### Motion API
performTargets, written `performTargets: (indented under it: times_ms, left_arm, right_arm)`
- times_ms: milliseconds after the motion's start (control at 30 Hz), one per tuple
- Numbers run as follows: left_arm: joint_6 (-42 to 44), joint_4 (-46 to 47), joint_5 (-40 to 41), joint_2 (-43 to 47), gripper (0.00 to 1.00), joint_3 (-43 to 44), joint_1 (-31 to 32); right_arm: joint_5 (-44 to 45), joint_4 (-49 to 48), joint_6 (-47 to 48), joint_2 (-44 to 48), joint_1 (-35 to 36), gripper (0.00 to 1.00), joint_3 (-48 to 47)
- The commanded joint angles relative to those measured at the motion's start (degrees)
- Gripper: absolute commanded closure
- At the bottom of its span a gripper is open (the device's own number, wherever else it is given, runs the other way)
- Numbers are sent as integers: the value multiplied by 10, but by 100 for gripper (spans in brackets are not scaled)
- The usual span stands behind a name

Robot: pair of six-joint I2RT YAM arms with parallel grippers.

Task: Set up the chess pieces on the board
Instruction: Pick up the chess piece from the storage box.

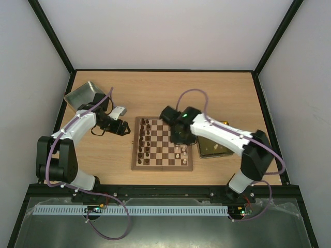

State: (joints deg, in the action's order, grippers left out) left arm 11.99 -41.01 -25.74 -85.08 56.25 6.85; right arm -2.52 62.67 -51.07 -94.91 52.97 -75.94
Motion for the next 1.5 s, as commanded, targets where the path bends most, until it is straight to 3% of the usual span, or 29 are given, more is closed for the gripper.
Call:
performTargets:
  times_ms: [0, 100, 167, 500, 1167, 1233, 1367, 1467]
  left_arm:
    - [4, -5, -11, 2, 23, -4, 4]
    - [4, -5, -12, -2, 23, -3, 4]
    - [5, -6, -13, -3, 23, -3, 4]
    - [4, -6, -10, -4, 23, -3, 7]
    - [4, -6, -8, -7, 23, -3, 7]
    - [4, -6, -7, -7, 23, -3, 7]
    - [4, -5, -7, -6, 23, -3, 7]
    - [4, -4, -7, -7, 23, -4, 7]
  right_arm:
    - [68, 86, 24, 88, -99, 77, -14]
    - [71, 85, 52, 116, -195, 77, 30]
    - [69, 74, 64, 130, -239, 70, 57]
    - [-46, -47, 108, 144, -374, 69, 211]
    - [-50, -142, 141, 65, -409, 70, 269]
    - [-50, -148, 144, 57, -410, 76, 271]
    - [-49, -134, 143, 68, -410, 97, 255]
    - [-34, -96, 144, 94, -410, 98, 232]
